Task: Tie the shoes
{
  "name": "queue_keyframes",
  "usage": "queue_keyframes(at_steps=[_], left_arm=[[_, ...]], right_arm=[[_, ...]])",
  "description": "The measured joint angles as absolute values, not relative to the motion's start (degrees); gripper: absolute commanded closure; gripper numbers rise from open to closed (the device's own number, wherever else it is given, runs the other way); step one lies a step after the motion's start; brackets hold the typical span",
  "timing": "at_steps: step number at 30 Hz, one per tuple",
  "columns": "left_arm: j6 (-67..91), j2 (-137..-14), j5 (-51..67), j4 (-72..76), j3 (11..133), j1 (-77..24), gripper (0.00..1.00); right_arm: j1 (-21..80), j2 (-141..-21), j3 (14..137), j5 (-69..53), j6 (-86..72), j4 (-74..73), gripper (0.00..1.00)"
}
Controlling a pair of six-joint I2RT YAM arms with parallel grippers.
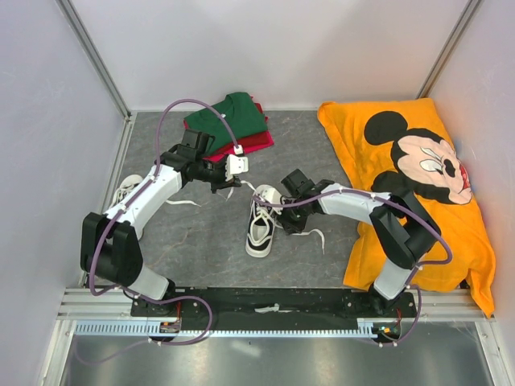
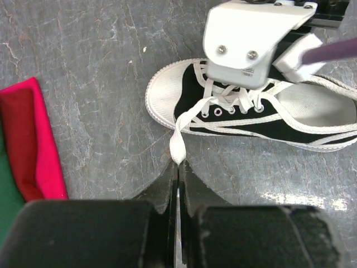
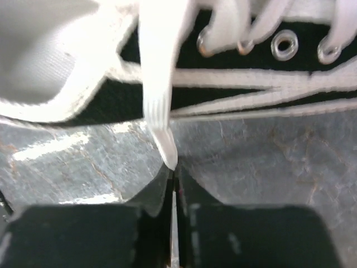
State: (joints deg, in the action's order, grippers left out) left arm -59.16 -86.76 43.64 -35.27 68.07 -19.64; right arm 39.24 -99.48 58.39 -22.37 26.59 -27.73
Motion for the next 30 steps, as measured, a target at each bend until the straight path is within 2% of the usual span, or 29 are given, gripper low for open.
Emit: queue_keyframes(at_steps=[11,21,30], left_arm=[[-59.13,-84.53,41.98,-35.07,67.88,-18.70,0.98],[-61.82,-82.15,39.13,-36.60,64.36,-10.55,0.98],[-69.67,-82.94,36.93,-40.18,57.52,-3.66,0.98]], right_arm=[[33.39,-93.47,52.16,-17.78,26.20,-28.80,1.00],[27.49,-93.43,52.36,-17.93,28.36,-31.11,1.00],[27.09,-95.09,54.37,-17.85,28.73,-32.82,1.00]])
